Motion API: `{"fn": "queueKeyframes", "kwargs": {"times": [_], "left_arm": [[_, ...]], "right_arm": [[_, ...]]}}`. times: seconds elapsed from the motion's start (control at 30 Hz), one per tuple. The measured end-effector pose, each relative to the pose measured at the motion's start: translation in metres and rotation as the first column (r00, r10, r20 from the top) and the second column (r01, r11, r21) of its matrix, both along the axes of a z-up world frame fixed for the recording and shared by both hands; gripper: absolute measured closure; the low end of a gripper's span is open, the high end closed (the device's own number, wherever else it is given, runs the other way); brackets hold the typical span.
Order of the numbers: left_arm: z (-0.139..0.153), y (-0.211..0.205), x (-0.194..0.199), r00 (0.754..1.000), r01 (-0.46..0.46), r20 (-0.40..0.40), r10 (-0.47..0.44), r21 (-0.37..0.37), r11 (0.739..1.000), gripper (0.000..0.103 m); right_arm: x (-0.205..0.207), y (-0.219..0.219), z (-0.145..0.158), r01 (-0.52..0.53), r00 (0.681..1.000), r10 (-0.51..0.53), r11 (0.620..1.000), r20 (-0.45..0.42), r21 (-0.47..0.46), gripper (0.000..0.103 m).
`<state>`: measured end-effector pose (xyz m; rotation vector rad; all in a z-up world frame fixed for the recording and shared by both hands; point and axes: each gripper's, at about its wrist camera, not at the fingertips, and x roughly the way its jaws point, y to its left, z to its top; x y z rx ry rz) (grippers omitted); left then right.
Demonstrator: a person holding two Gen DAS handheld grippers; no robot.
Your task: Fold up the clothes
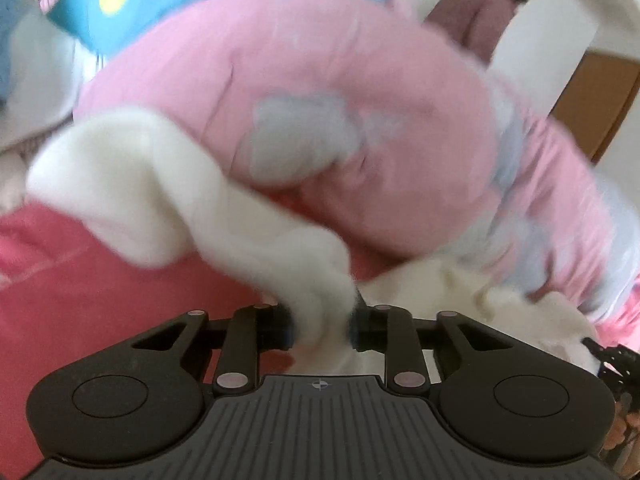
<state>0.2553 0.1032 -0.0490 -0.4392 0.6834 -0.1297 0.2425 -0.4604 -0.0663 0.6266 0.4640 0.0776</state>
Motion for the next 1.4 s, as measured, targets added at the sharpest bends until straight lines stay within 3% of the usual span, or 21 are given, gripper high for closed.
{"fn": "queueKeyframes", "kwargs": {"times": [0.07,0.1,0.2,0.33,0.5,0.77,0.93,1.0,1.1,1.27,1.4], "left_arm": [[-0.004,0.005,-0.002,1.000,0.007,-0.029,-0.008,-0.010,1.000,0.062],[-0.004,0.008,-0.005,0.999,0.007,-0.036,-0.008,-0.013,1.000,0.052],[0.005,0.016,-0.022,0.999,0.015,-0.050,-0.015,0.011,1.000,0.033],[0.015,0.031,-0.052,0.993,0.018,-0.118,-0.019,-0.010,1.000,0.032],[0.036,0.045,-0.107,0.990,0.050,-0.125,-0.062,-0.094,0.994,0.032],[0.049,0.051,-0.199,0.982,0.161,-0.074,-0.176,-0.181,0.970,0.032],[0.038,0.034,-0.241,0.959,0.242,-0.091,-0.270,-0.239,0.940,0.032],[0.030,0.019,-0.255,0.945,0.282,-0.110,-0.308,-0.202,0.938,0.032],[0.022,0.006,-0.267,0.944,0.292,-0.107,-0.311,-0.164,0.942,0.032],[0.010,0.011,-0.280,0.982,0.168,-0.083,-0.172,-0.054,0.984,0.033],[-0.003,0.024,-0.281,0.987,0.124,-0.095,-0.130,-0.065,0.990,0.035]], "right_arm": [[0.010,-0.010,-0.021,0.010,0.994,-0.002,0.997,-0.106,0.080,0.074],[0.014,-0.015,-0.033,0.019,0.986,0.003,0.991,-0.165,0.129,0.065],[-0.003,-0.034,-0.035,0.041,0.984,0.000,0.972,-0.177,0.231,0.051],[-0.049,-0.056,-0.015,0.068,0.984,-0.023,0.966,-0.177,0.249,0.047],[-0.135,-0.072,0.022,0.032,0.993,0.000,0.963,-0.118,0.269,0.047],[-0.279,-0.021,0.103,-0.105,0.992,0.098,0.991,0.078,0.088,0.047],[-0.332,0.037,0.117,-0.170,0.983,0.178,0.978,0.052,-0.123,0.047],[-0.341,0.060,0.114,-0.203,0.977,0.213,0.960,0.031,-0.192,0.047],[-0.345,0.088,0.107,-0.265,0.960,0.278,0.931,0.018,-0.249,0.048],[-0.344,0.140,0.089,-0.388,0.917,0.396,0.860,-0.045,-0.331,0.054],[-0.340,0.183,0.068,-0.475,0.873,0.475,0.772,-0.115,-0.422,0.062]]}}
